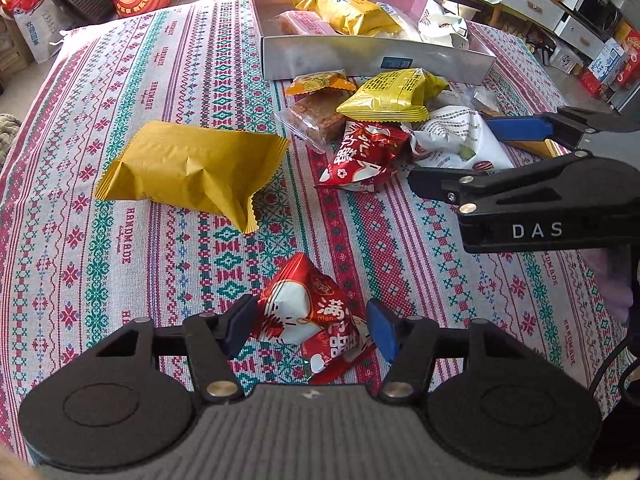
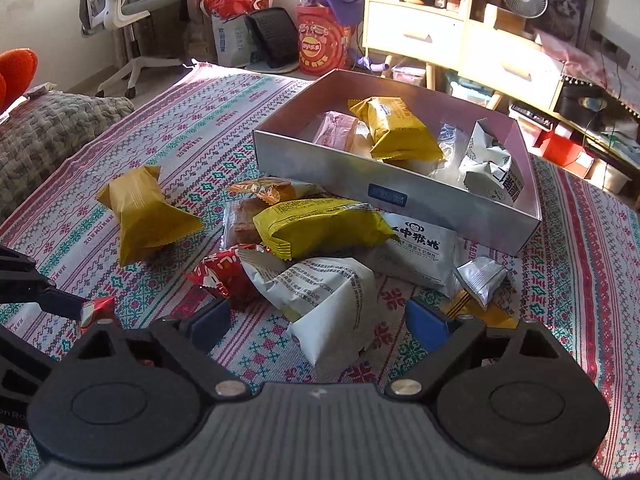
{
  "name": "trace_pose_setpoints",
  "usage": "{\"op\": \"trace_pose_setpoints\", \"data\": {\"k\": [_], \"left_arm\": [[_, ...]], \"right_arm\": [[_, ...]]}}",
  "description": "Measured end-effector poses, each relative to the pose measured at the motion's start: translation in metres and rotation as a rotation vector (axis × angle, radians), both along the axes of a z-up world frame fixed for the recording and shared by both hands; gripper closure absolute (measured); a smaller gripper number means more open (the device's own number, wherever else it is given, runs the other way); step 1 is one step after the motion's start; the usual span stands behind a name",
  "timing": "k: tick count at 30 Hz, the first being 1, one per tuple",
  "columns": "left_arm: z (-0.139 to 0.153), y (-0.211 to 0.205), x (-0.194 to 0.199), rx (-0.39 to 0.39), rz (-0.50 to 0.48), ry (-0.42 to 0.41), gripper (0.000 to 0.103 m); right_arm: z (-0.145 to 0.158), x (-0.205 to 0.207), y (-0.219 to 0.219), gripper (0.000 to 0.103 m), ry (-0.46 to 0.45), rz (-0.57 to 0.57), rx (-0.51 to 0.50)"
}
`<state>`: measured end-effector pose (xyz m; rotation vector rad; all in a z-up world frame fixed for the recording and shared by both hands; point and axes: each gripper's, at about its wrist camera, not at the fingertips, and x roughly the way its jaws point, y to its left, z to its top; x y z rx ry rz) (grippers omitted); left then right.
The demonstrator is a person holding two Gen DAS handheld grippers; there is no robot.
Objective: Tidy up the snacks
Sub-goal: 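Grasp the red-white packet with the left tool while the right tool grasps the white packet, then carry both packets into the silver box and release them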
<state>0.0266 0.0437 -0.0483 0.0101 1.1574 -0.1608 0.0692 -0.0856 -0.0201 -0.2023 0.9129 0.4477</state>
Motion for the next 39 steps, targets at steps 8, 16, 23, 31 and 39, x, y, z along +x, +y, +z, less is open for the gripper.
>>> {"op": "trace_pose_setpoints", "data": {"k": [8,16,23,31,39], "left_arm": [[0.001,-0.006,0.005,-0.003,-0.019,-0.019,0.047],[0.001,-0.003,0.011,-0.021,-0.028,-0.030,0.056],[0.004,-0.005,0.013,-0.021,-0.042,-0.052,0.059],[0.015,-0.005,0.012,-0.026,-0.053,-0.097,0.060],[0.026,-0.007,0.010,-0.041,-0.058,-0.141,0.061]], "right_arm": [[0.000,0.001,0.010,0.034,-0.032,0.025,-0.042],[-0.001,-0.001,0.007,0.059,-0.057,0.024,-0.074],[0.003,-0.001,0.001,0.061,-0.046,0.013,-0.058],[0.016,-0.005,-0.009,0.061,-0.051,0.008,-0.021],[0.027,-0.012,-0.017,0.061,-0.065,0.017,0.006]]}}
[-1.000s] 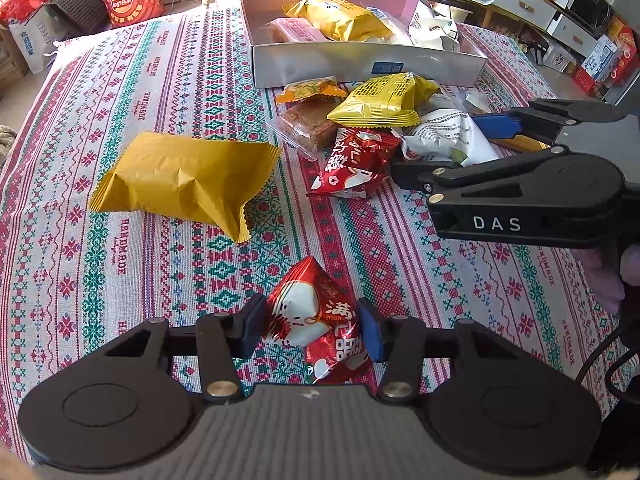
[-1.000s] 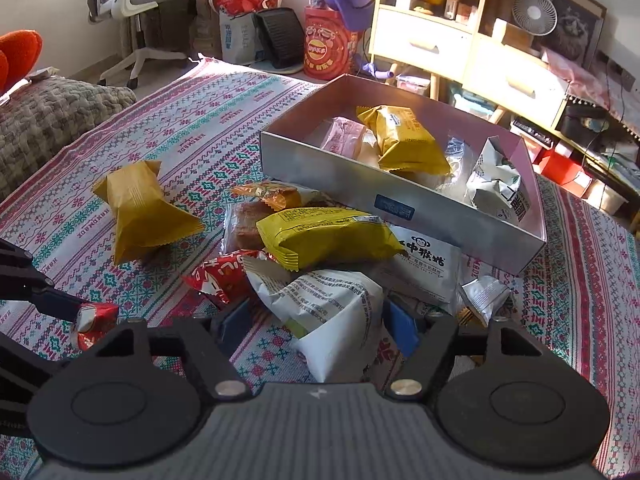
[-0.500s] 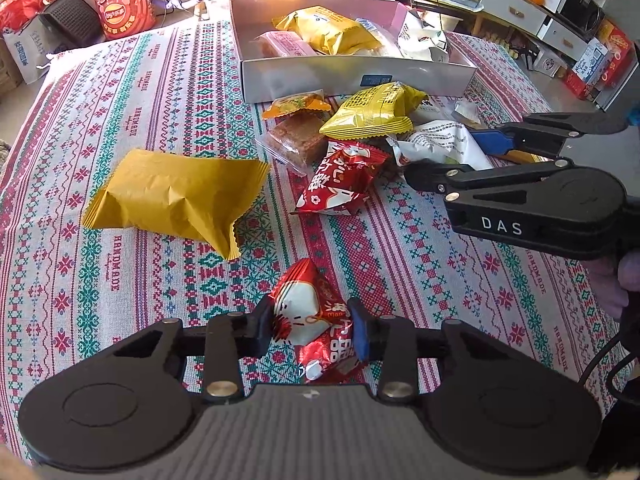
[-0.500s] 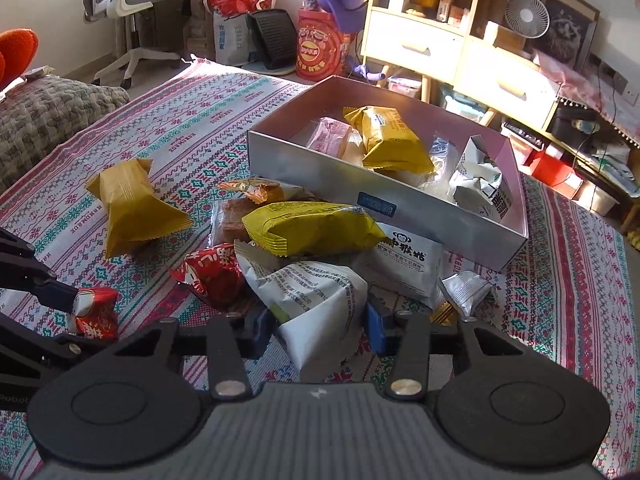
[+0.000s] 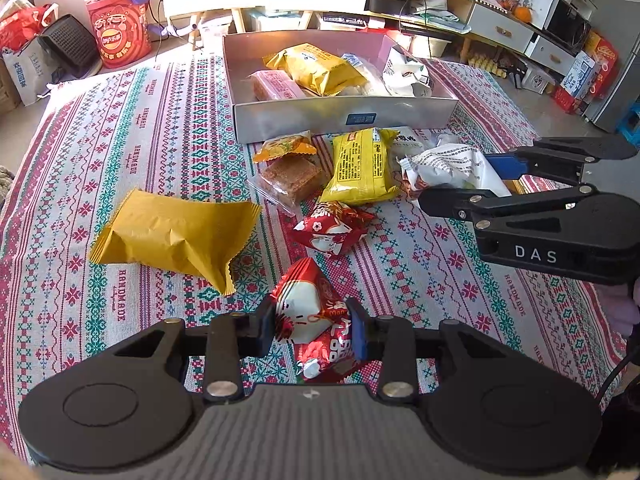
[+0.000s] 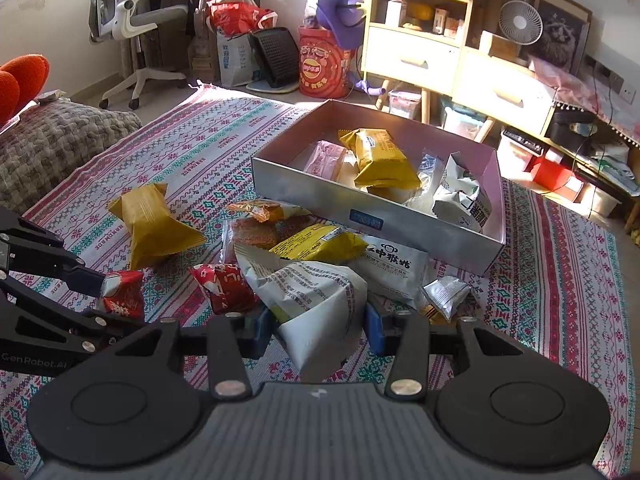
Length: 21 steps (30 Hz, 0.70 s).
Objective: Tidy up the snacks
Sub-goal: 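Carry both packets into the silver box and release them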
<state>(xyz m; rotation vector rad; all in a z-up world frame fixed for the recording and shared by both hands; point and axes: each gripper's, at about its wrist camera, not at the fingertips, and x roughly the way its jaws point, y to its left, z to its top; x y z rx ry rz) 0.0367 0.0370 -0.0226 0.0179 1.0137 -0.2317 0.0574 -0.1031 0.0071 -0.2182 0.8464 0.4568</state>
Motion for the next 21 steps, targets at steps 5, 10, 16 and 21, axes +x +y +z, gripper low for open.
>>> {"op": "trace_pose_setpoints", "data": {"k": [5,10,16,21], "left_arm": [[0.006,-0.001,0.002,-0.006,0.005,-0.029,0.061],[0.016,-0.003,0.009,-0.021,0.015,-0.059,0.061],[0.037,-0.004,0.026,-0.062,0.046,-0.127,0.061],[0.054,-0.002,0.048,-0.104,0.092,-0.183,0.061]], "right_arm": [[0.008,0.001,-0.006,0.061,-0.021,-0.008,0.022],[0.016,0.006,-0.012,0.061,-0.039,-0.028,0.040],[0.029,0.021,-0.020,0.061,-0.083,-0.079,0.073],[0.038,0.037,-0.025,0.061,-0.107,-0.120,0.110]]}}
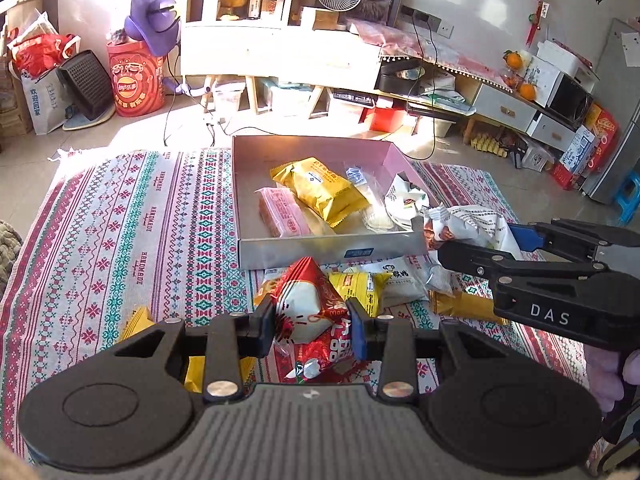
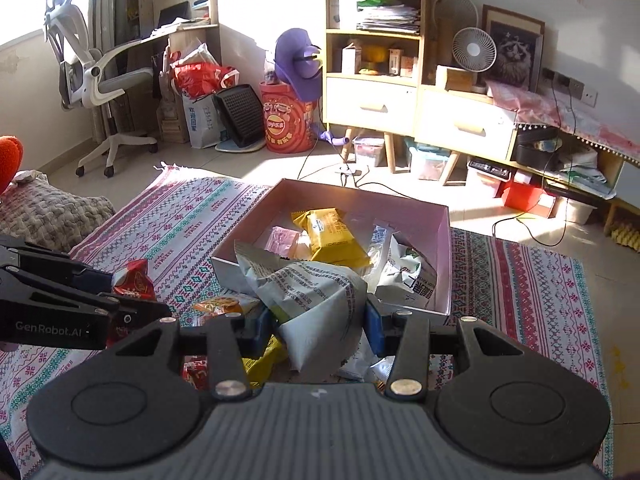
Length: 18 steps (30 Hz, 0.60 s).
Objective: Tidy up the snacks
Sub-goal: 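Carry both packets into the silver box and release them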
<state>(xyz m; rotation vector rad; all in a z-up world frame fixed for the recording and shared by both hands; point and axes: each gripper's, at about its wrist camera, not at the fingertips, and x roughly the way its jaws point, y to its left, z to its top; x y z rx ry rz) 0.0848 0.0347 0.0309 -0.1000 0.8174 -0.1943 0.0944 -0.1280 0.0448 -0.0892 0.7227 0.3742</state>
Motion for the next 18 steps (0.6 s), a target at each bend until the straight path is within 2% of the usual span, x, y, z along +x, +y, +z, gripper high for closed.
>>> {"op": "trace_pose_setpoints", "data": {"k": [11,18], "left_arm": [[0.003,-0.003,0.049,-0.055,0.115,-0.046,0.061],[-0.002,-0.005,0.075,-0.088,0.166,-0.073,0.061]], "right_arm": [[-0.007,0.031,-0.006,0.061,0.014,-0.083,0.040],[-0.010,0.058,-0.016,0.061,0.034,-0.165,0.108]]}}
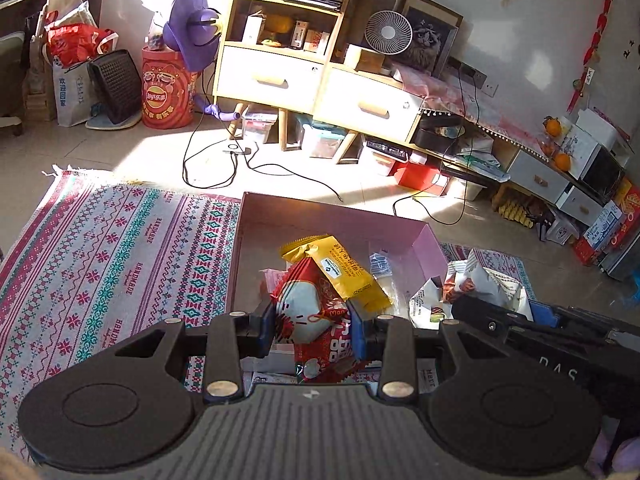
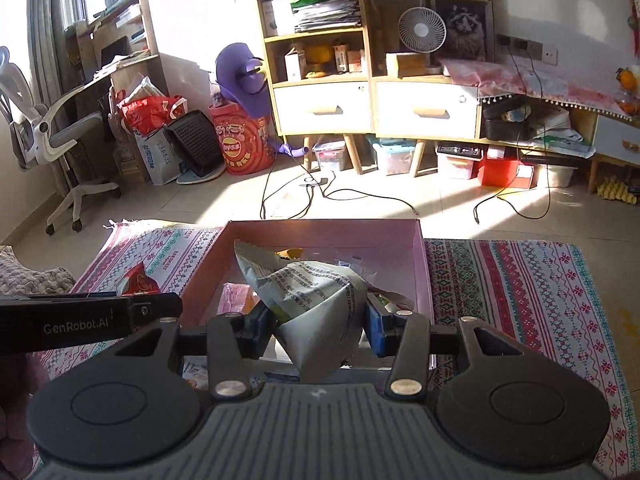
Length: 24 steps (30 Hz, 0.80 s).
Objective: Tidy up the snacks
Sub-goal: 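Carry both packets into the silver box and release them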
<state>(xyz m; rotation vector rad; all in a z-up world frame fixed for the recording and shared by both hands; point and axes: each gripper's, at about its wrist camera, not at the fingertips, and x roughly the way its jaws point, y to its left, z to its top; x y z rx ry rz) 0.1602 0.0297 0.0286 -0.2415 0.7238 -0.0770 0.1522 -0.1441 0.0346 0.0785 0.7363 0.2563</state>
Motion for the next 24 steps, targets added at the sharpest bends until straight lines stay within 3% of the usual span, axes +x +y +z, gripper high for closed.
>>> {"op": "trace_pose_setpoints", "data": {"k": [9,24], "left_arm": [[-0.008,0.008,0.042,0.072,0.063,-0.002,0.061],[-0.036,-0.002,0.097,0.187,0.022,0.049,0.060]], "right_arm": [[-0.011,0.031,-0.012,0.060,0.007,-0.053,-0.022],[-0.040,0.071,-0.023,0.060,0.067,-0.093,0.017]]}}
